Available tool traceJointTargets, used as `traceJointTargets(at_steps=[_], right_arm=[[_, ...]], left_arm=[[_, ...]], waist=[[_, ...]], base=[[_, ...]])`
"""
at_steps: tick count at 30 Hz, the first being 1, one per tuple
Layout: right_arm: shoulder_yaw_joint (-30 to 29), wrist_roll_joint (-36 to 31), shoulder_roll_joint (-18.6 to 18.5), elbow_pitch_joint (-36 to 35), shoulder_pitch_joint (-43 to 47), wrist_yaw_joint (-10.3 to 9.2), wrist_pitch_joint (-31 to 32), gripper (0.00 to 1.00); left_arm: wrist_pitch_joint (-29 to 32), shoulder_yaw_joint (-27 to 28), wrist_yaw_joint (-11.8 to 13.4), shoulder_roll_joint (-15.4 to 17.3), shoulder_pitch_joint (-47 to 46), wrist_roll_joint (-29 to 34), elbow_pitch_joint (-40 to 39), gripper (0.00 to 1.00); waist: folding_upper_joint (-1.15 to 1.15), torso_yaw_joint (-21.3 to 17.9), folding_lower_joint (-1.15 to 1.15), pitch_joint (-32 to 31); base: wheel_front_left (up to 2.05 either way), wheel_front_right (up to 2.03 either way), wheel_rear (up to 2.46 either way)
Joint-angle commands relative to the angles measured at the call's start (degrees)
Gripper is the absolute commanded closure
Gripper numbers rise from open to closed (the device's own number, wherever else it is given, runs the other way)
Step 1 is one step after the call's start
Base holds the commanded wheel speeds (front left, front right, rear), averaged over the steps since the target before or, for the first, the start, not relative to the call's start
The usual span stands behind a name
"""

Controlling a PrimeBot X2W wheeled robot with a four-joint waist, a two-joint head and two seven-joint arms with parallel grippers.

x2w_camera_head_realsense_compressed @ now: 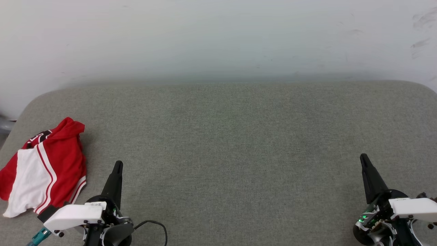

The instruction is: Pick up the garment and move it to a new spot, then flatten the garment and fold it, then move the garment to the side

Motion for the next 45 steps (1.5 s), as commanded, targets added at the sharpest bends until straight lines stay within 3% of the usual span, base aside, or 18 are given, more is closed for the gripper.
traceJointTargets(at_steps=[1, 29, 30, 45], right_arm=[[0.01, -0.25, 0.21, 0.03, -0.77, -0.01, -0.04, 1.00], [0.01, -0.25, 0.21, 0.03, -0.77, -0.01, -0.04, 1.00], [0.00, 0.00, 0.01, 0.14, 0.09, 0.01, 0.00, 0.00], [2.83, -2.24, 0.05, -3.26, 2.35, 0.00, -3.78, 0.00]], left_arm=[[0.26, 0.10, -0.20, -0.09, -0.36, 0.03, -0.05, 1.00], [0.26, 0.10, -0.20, -0.09, -0.36, 0.03, -0.05, 1.00], [-0.04, -0.04, 0.02, -0.01, 0.06, 0.00, 0.17, 0.00], [-3.63, -4.74, 0.01, -0.07, 1.34, 0.16, -3.48, 0.00]], waist=[[0.00, 0.00, 0.00, 0.00], [0.00, 0.00, 0.00, 0.00], [0.00, 0.00, 0.00, 0.00], [0.00, 0.11, 0.00, -0.04]], base=[[0.00, 0.00, 0.00], [0.00, 0.00, 0.00], [0.00, 0.00, 0.00], [0.00, 0.00, 0.00]])
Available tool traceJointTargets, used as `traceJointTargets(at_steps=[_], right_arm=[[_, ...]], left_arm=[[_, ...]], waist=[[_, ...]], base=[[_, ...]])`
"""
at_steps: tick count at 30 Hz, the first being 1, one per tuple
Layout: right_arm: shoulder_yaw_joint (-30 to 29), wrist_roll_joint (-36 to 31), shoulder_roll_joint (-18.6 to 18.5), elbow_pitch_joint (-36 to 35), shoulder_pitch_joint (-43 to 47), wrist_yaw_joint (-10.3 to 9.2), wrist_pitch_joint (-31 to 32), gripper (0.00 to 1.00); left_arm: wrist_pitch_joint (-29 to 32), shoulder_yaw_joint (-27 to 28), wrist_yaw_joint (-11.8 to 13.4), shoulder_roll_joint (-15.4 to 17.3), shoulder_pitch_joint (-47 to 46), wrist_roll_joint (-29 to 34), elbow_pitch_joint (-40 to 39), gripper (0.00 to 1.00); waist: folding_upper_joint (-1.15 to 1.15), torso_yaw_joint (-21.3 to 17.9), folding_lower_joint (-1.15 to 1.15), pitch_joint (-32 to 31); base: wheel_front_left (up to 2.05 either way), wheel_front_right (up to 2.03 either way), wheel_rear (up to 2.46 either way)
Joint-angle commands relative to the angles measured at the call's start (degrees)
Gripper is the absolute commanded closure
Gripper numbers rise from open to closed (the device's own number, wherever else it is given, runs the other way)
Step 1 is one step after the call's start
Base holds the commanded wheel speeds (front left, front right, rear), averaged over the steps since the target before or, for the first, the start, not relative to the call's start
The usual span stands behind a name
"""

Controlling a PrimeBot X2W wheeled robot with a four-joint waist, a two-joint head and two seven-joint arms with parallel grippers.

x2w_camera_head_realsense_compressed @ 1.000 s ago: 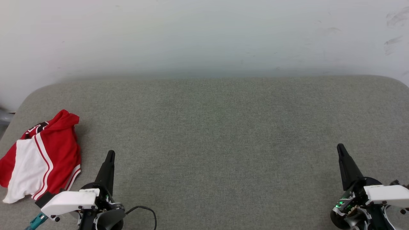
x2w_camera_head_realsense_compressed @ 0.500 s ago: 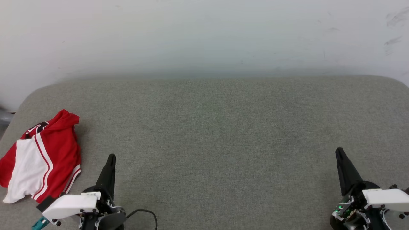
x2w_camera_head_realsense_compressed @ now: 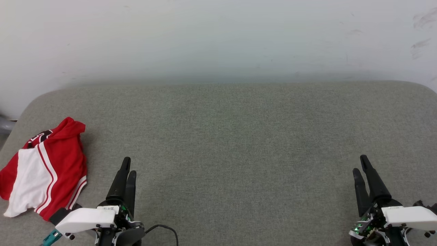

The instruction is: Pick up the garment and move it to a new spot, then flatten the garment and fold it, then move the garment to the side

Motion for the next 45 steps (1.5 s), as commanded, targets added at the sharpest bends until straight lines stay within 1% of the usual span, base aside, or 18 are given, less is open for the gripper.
traceJointTargets(at_steps=[1, 9, 10, 13, 18, 25, 31, 43, 44, 45], right_arm=[[0.43, -0.69, -0.07, -2.08, -0.33, 0.01, -0.76, 0.00], [0.85, -2.79, -0.06, -4.98, 0.53, 0.01, -2.79, 0.00], [0.87, -5.16, -0.06, -5.74, 0.84, 0.01, -3.50, 0.00], [1.26, -8.99, -0.12, -6.36, 1.05, 0.01, -4.18, 0.00], [1.61, -16.70, -0.18, -7.33, 1.26, 0.01, -5.29, 0.00], [1.98, -29.45, -0.17, -8.89, 1.76, 0.01, -6.73, 0.00], [2.70, -38.78, -0.17, -9.83, 2.39, 0.01, -7.89, 0.00], [1.88, -56.11, -0.18, -11.67, 3.57, 0.01, -6.86, 0.00], [1.88, -56.11, -0.18, -11.67, 3.57, 0.01, -6.86, 0.00], [1.83, -57.40, -0.17, -11.89, 3.65, 0.01, -6.76, 0.00]], left_arm=[[-0.69, -0.73, -0.03, 0.12, -0.64, 0.26, -2.21, 0.00], [-2.84, -3.15, -0.04, 0.27, -0.01, 2.18, -6.18, 0.00], [-3.61, -3.71, -0.05, 0.56, 0.13, 4.55, -7.30, 0.00], [-4.29, -3.21, -0.05, 0.34, 0.50, 7.42, -8.18, 0.00], [-5.39, -4.00, -0.06, 0.26, 0.67, 14.87, -9.25, 0.00], [-6.83, -5.08, -0.07, 0.23, 0.78, 25.99, -10.84, 0.00], [-7.99, -5.42, -0.08, 0.28, 1.02, 33.86, -11.81, 0.00], [-10.12, -6.45, -0.10, 2.67, 1.58, 51.84, -11.13, 0.00], [-10.12, -6.45, -0.10, 2.67, 1.58, 51.84, -11.13, 0.00], [-10.29, -6.46, -0.10, 2.83, 1.66, 53.24, -10.99, 0.00]], waist=[[0.00, 0.03, 0.00, -0.03], [0.00, 0.12, 0.00, -0.11], [0.00, 0.20, 0.00, -0.15], [0.00, 0.27, 0.00, -0.21], [0.00, 0.38, 0.00, -0.32], [0.00, 0.49, 0.00, -0.50], [0.00, 0.50, 0.00, -0.61], [0.00, 0.59, 0.00, -0.77], [0.00, 0.59, 0.00, -0.77], [0.00, 0.60, 0.00, -0.79]], base=[[0.00, 0.00, 0.00], [0.00, 0.00, 0.00], [0.00, 0.00, 0.00], [0.00, 0.00, 0.00], [0.00, 0.00, 0.00], [0.00, 0.00, 0.00], [0.00, 0.00, 0.00], [0.00, 0.00, 0.00], [0.00, 0.00, 0.00], [0.00, 0.00, 0.00]])
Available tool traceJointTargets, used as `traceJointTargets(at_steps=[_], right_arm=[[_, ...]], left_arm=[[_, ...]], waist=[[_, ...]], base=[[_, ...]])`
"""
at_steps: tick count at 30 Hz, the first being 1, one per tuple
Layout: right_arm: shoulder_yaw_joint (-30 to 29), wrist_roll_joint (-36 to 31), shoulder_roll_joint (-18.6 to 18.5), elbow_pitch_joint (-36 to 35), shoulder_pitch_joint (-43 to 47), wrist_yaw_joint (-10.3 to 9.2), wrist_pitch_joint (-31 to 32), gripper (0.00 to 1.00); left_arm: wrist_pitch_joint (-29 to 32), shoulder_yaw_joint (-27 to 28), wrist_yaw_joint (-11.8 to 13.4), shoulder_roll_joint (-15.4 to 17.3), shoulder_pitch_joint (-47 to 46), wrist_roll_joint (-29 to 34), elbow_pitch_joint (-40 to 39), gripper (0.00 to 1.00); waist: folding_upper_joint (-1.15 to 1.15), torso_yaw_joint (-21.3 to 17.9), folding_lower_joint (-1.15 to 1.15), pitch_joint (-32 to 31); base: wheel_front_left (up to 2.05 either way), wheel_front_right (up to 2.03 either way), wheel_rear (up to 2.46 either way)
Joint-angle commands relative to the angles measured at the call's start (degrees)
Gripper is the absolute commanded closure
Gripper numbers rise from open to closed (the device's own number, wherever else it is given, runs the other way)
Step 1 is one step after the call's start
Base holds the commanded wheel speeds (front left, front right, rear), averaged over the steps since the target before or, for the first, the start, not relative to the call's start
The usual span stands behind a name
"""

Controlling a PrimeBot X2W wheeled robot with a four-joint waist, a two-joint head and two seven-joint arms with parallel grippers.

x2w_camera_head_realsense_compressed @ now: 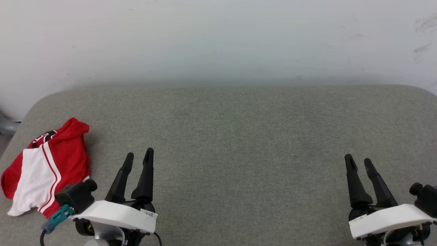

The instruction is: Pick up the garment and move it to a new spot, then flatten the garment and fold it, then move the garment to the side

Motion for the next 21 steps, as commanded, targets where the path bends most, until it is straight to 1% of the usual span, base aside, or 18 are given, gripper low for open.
traceJointTargets(at_steps=[1, 6, 12, 21], right_arm=[[-0.10, -2.21, -0.16, -1.23, -0.09, 0.00, 0.11, 0.00], [-0.38, -7.73, -0.12, -2.05, 0.16, 0.00, 0.44, 0.00], [-0.84, -12.83, -0.08, -2.91, 0.58, 0.00, 0.64, 0.00], [-1.55, -19.47, -0.03, -3.56, 0.91, 0.00, 0.76, 0.00]], left_arm=[[-0.57, -0.16, -0.07, 0.52, 0.07, 2.20, -0.58, 0.00], [-1.40, 0.09, 0.43, 0.77, 0.34, 7.42, -0.17, 0.00], [-2.32, -0.59, 1.41, 1.66, 0.64, 13.30, 0.60, 0.00], [-3.53, -2.00, 3.08, 2.99, 0.74, 19.75, 2.18, 0.00]], waist=[[0.00, 0.01, 0.00, -0.01], [0.00, -0.02, -0.01, -0.07], [0.00, 0.07, -0.01, -0.20], [0.00, 0.17, -0.01, -0.29]], base=[[0.00, 0.00, 0.00], [0.00, 0.00, 0.00], [0.00, 0.00, 0.00], [0.00, 0.00, 0.00]])
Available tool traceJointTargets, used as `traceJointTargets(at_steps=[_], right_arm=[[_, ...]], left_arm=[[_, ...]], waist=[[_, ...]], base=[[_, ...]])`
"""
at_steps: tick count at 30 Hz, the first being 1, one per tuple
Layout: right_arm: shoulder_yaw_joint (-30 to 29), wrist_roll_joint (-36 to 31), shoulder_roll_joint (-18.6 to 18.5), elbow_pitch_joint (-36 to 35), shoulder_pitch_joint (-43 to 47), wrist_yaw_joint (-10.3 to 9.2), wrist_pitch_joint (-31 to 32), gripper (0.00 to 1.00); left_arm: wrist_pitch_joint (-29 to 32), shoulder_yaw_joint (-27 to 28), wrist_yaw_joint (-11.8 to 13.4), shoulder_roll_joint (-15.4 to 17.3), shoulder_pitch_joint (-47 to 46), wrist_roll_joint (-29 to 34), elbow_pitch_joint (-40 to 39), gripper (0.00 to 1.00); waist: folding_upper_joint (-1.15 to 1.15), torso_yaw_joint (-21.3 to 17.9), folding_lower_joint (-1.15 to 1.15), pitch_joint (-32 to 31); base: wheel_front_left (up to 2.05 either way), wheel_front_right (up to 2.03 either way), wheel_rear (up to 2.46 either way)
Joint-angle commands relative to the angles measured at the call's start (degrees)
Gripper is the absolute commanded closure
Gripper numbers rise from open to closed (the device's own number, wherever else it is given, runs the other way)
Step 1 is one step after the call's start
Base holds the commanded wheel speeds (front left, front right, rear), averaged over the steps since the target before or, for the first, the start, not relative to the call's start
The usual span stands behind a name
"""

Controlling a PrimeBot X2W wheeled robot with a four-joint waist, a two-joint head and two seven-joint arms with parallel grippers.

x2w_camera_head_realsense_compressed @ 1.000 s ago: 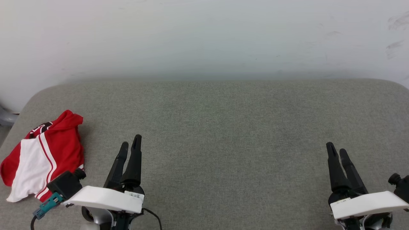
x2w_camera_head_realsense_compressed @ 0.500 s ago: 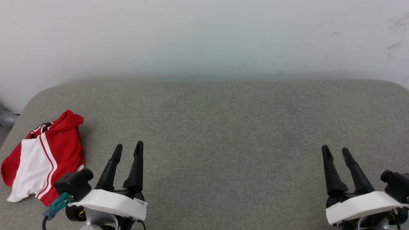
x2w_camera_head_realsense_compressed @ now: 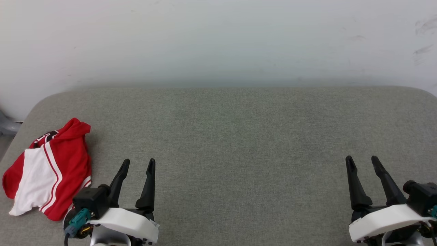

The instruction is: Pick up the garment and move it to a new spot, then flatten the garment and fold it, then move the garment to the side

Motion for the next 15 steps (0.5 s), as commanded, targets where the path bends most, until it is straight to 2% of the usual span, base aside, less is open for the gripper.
traceJointTargets(at_steps=[1, 9, 15], right_arm=[[-0.14, -1.43, -0.03, -0.89, 0.21, 0.00, -0.11, 0.00], [-0.80, -5.31, -0.01, -1.53, 0.83, 0.00, 0.08, 0.00], [-0.95, -7.41, 0.00, -1.95, 1.43, 0.00, 0.17, 0.00]], left_arm=[[-0.51, -0.42, 0.39, 0.49, -0.12, 1.55, -0.26, 0.00], [-1.59, -1.71, 1.31, 1.23, -0.16, 5.61, 0.10, 0.00], [-2.28, -2.12, 0.85, 1.08, -0.17, 6.95, 0.05, 0.00]], waist=[[0.00, 0.05, -0.01, -0.03], [0.00, 0.31, -0.01, -0.06], [0.00, 0.46, -0.01, -0.11]], base=[[0.00, 0.00, 0.00], [0.00, 0.00, 0.00], [0.00, 0.00, 0.00]])
